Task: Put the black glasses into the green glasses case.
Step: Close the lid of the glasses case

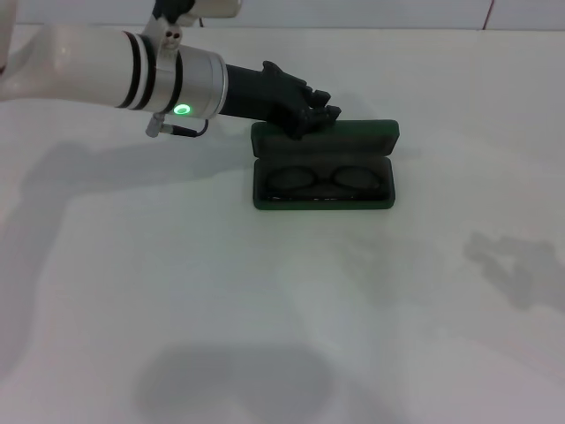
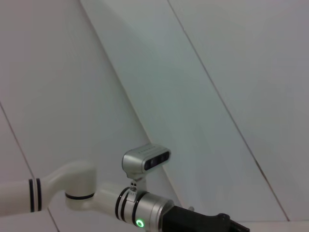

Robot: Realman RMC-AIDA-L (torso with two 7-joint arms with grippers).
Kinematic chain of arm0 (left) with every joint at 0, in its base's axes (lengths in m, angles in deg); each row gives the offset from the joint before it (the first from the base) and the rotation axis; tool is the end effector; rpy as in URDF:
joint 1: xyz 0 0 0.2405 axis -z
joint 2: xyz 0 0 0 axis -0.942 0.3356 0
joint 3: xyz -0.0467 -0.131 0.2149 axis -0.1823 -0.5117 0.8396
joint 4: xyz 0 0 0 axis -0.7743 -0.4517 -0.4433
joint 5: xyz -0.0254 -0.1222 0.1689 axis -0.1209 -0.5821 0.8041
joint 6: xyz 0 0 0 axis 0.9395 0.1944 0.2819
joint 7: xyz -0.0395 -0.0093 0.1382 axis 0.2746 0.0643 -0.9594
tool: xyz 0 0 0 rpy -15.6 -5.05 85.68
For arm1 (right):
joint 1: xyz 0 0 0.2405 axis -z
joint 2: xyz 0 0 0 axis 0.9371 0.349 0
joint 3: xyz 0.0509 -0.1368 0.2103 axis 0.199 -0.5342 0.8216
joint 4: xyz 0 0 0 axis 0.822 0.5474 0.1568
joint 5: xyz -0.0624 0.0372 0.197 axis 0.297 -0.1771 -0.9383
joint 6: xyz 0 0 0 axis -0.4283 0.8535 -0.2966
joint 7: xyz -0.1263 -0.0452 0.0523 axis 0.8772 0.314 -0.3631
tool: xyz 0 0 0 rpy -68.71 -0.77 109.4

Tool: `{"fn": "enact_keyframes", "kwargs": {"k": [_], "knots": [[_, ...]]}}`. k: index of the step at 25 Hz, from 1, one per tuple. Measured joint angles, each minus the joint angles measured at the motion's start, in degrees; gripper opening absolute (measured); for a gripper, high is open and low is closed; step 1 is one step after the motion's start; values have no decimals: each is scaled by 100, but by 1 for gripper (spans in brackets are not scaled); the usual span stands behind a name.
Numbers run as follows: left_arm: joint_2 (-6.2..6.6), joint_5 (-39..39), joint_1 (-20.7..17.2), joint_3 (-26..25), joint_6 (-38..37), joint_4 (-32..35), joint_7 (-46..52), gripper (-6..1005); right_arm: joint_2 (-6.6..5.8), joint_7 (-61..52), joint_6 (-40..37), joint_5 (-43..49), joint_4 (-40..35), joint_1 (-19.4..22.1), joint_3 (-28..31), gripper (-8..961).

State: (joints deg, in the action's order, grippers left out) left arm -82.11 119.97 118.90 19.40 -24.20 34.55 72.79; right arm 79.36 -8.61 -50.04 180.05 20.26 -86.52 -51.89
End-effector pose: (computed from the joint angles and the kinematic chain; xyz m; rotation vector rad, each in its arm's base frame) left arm -0.1775 0.4253 -0.0525 -2.7383 -0.4558 -0.2998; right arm 0.3005 0.2568 0.0610 -2.4422 0.7607 1.2531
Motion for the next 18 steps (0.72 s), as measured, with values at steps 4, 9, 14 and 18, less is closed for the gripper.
{"fn": "enact_keyframes", "kwargs": {"k": [4, 9, 14, 18], "knots": [[-25, 8, 36, -1, 107, 0, -4, 251, 5, 19, 137, 9, 42, -38, -19, 174], [-30, 12, 53, 31, 120, 0, -3, 250, 6, 22, 221, 15, 42, -72, -49, 174], [-30, 29, 49, 48, 113, -10, 9, 248, 5, 25, 268, 19, 42, -79, -49, 174], [-72, 173, 45, 50, 90, -17, 35, 249, 6, 28, 331, 22, 42, -91, -47, 174]]}}
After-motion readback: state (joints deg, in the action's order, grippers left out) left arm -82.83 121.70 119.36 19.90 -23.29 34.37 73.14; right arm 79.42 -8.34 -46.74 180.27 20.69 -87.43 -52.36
